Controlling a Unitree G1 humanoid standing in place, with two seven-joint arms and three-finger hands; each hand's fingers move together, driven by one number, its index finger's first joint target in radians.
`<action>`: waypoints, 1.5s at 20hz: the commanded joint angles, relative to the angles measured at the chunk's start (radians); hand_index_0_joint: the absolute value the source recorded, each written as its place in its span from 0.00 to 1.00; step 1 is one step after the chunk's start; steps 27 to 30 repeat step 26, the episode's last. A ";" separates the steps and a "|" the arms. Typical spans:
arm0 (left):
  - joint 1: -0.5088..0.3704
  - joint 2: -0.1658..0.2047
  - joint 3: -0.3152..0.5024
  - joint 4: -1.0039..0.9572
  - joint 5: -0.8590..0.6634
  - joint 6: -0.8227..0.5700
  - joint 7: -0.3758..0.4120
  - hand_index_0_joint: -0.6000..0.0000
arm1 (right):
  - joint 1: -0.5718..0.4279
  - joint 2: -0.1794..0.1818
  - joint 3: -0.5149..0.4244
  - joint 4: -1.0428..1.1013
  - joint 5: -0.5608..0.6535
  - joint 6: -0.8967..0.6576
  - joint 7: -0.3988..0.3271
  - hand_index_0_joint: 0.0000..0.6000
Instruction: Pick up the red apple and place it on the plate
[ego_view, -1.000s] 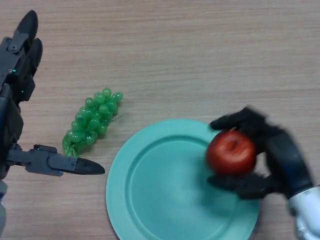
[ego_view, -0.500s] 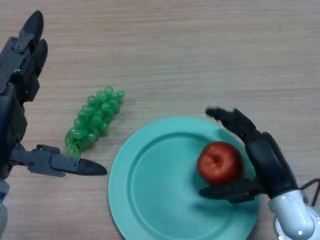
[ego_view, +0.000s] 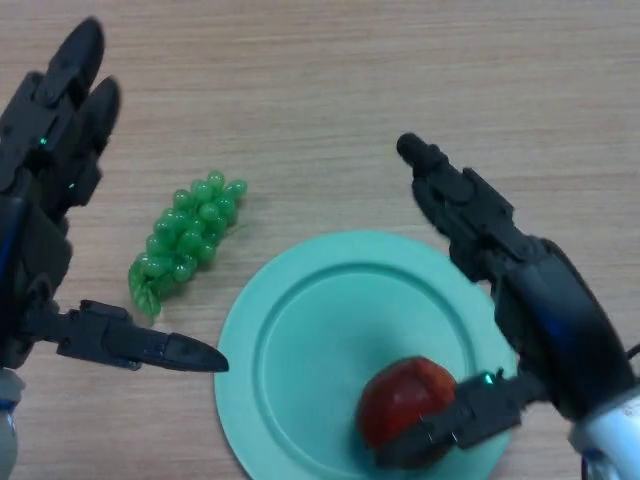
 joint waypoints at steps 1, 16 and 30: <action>-0.018 0.017 0.039 -0.048 -0.011 -0.073 0.004 1.00 | -0.031 -0.028 -0.117 -0.106 0.017 -0.108 0.003 0.00; -0.063 0.041 0.059 -0.108 -0.070 0.038 0.065 1.00 | -0.078 -0.057 -0.333 -0.251 0.159 -0.017 -0.004 0.00; -0.103 0.065 0.092 -0.152 -0.105 0.125 0.059 1.00 | -0.064 -0.034 -0.236 -0.224 0.069 -0.079 0.066 0.00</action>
